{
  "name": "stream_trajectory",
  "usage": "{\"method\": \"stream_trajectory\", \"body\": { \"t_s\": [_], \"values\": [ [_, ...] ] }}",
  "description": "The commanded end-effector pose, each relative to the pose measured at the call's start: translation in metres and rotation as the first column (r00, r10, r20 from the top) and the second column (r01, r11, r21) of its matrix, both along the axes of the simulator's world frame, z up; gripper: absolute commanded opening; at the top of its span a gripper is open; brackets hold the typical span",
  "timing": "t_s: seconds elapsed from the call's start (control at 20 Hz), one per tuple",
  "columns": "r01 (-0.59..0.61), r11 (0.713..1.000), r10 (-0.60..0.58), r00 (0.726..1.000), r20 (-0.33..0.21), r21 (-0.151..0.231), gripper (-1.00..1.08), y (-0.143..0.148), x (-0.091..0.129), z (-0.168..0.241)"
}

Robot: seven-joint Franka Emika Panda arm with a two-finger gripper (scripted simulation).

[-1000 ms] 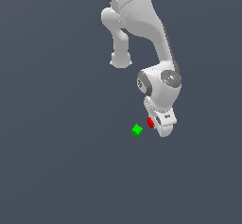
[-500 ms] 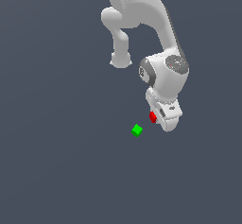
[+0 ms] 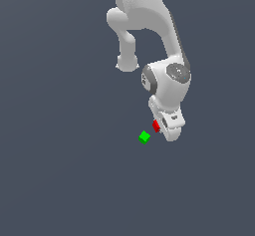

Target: Stack the red cube on top of the green cube.

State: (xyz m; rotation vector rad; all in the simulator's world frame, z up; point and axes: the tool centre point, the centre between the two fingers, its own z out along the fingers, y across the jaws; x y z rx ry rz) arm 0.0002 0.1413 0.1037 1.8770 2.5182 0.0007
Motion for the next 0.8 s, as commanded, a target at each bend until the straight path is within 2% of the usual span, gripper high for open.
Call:
{"method": "stream_trajectory", "body": {
  "t_s": [0.0,0.35,0.7,0.75],
  "values": [
    [0.002,1.000,-0.002,1.000,0.000,0.000,-1.00,-0.016,0.005,-0.011],
    [0.002,1.000,-0.002,1.000,-0.001,-0.001,-1.00,-0.056,0.019,-0.039],
    [0.003,1.000,-0.003,1.000,-0.001,0.000,-1.00,-0.059,0.022,-0.041],
    [0.003,1.000,-0.003,1.000,-0.001,0.000,1.00,-0.059,0.022,-0.041]
  ]
}}
